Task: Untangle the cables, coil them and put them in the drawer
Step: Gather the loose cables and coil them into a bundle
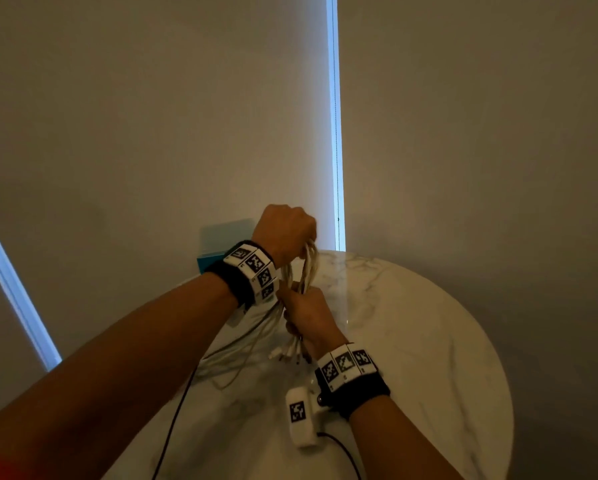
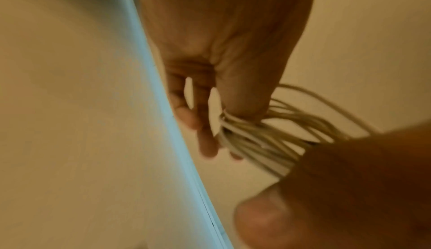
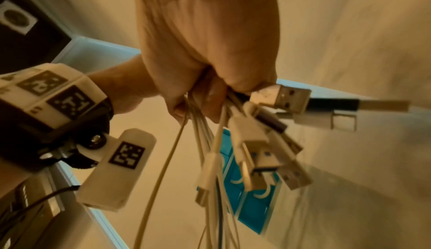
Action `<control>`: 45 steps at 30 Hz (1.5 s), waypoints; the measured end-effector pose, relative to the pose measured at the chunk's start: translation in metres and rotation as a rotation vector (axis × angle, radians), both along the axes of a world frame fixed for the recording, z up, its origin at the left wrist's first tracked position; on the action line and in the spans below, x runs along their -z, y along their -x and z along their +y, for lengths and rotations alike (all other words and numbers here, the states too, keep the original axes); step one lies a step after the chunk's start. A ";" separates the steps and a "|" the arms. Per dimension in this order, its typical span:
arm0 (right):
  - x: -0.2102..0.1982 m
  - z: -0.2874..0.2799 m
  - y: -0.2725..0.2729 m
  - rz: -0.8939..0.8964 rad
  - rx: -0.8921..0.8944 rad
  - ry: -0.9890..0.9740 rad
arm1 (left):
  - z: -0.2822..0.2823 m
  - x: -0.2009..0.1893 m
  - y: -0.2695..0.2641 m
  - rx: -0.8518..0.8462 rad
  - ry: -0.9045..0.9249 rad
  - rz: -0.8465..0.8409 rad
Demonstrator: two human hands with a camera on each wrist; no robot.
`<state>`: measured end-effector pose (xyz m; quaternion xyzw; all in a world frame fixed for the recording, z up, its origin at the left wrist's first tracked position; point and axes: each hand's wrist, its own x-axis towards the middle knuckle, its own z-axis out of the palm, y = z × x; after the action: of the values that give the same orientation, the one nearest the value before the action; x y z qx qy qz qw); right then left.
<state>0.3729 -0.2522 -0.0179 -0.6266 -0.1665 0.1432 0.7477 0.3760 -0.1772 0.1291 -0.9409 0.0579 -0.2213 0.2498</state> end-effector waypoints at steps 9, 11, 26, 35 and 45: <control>0.005 -0.009 0.001 0.137 0.019 0.007 | -0.018 0.023 -0.009 0.306 0.143 -0.126; 0.005 -0.007 -0.001 0.099 0.019 0.046 | -0.010 0.021 -0.009 0.212 0.388 -0.100; 0.004 0.002 -0.004 -0.141 -0.014 0.378 | 0.028 0.010 0.016 0.309 0.964 0.133; 0.022 0.004 -0.017 -0.187 0.018 0.279 | 0.025 0.019 0.015 0.206 0.708 -0.108; 0.011 0.003 -0.003 -0.155 -0.026 0.254 | 0.026 0.013 0.007 0.291 0.202 0.084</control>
<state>0.3763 -0.2487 -0.0285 -0.7230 -0.2126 0.1239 0.6455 0.3685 -0.1514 0.1163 -0.9514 0.1811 -0.2202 0.1167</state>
